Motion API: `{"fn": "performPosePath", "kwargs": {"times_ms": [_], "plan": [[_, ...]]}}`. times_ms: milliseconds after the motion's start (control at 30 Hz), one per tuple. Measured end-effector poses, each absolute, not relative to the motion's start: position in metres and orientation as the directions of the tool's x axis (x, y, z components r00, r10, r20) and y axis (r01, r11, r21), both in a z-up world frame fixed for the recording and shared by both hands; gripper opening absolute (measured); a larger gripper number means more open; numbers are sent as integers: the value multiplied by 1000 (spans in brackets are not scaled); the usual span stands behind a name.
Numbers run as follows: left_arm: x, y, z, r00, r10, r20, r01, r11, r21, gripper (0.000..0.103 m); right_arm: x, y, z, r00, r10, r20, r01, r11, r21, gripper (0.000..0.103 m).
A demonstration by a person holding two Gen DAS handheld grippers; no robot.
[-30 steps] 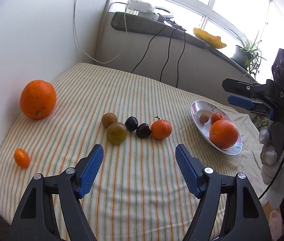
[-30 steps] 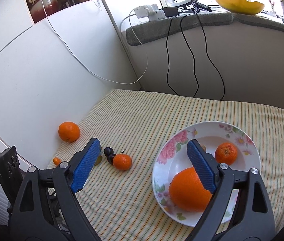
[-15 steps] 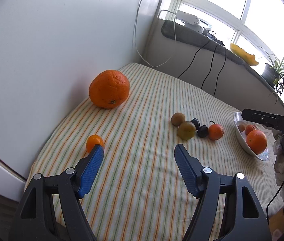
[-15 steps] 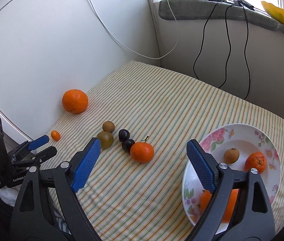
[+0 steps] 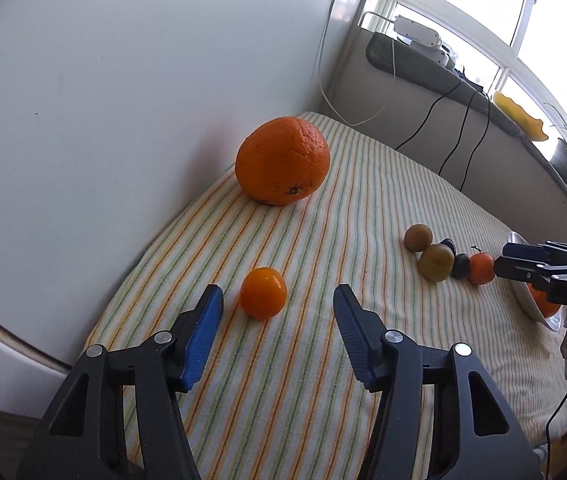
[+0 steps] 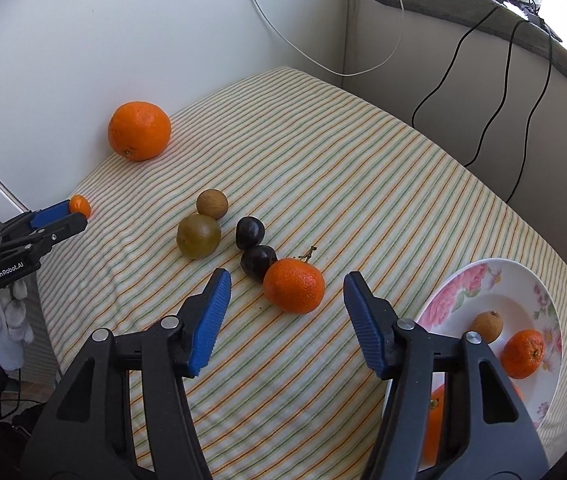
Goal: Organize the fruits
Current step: 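Grasp a small tangerine with the left gripper while the right gripper grasps another tangerine, then carry both tangerines over the white plate with the left and right grippers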
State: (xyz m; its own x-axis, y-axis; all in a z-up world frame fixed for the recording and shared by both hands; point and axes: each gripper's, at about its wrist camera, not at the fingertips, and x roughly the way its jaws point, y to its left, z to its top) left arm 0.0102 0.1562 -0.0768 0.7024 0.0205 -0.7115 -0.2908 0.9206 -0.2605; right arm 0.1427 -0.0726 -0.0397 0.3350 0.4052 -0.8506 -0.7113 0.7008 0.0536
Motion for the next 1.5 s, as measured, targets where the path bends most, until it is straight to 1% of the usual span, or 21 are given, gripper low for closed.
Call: {"fn": "performPosePath", "kwargs": {"times_ms": [67,200,367,433,533,567,633,833,1067,1500], "plan": [[11,159,-79,701,21,-713,-292,920,-261,50,145,-70,-42,334,394,-856,-712,701,45,62],[15,162,-79,702,27,-711,-295,921,-256,47,150,-65,-50,323,376,-869,-712,701,39,57],[16,161,-79,699,32,-714,-288,927,-241,36,153,-59,-60,316,339,-886,-711,703,15,52],[17,161,-80,698,35,-715,-291,927,-239,32,154,-59,-63,309,333,-891,-711,703,16,46],[16,162,-79,697,40,-716,-293,927,-234,28,156,-58,-64,294,340,-893,-713,701,32,41],[15,162,-79,697,40,-716,-292,927,-233,25,156,-57,-64,295,339,-893,-714,700,29,41],[14,163,-78,699,39,-714,-292,927,-235,22,156,-56,-64,303,335,-892,-717,697,17,40],[10,167,-74,707,20,-707,-289,921,-263,22,154,-60,-62,317,352,-881,-710,704,26,39],[11,155,-60,728,-3,-686,-248,931,-268,22,143,-73,-44,341,388,-856,-707,706,39,39],[42,98,-29,759,-149,-633,-61,953,-297,22,135,-127,-3,426,444,-788,-651,755,73,39]]}}
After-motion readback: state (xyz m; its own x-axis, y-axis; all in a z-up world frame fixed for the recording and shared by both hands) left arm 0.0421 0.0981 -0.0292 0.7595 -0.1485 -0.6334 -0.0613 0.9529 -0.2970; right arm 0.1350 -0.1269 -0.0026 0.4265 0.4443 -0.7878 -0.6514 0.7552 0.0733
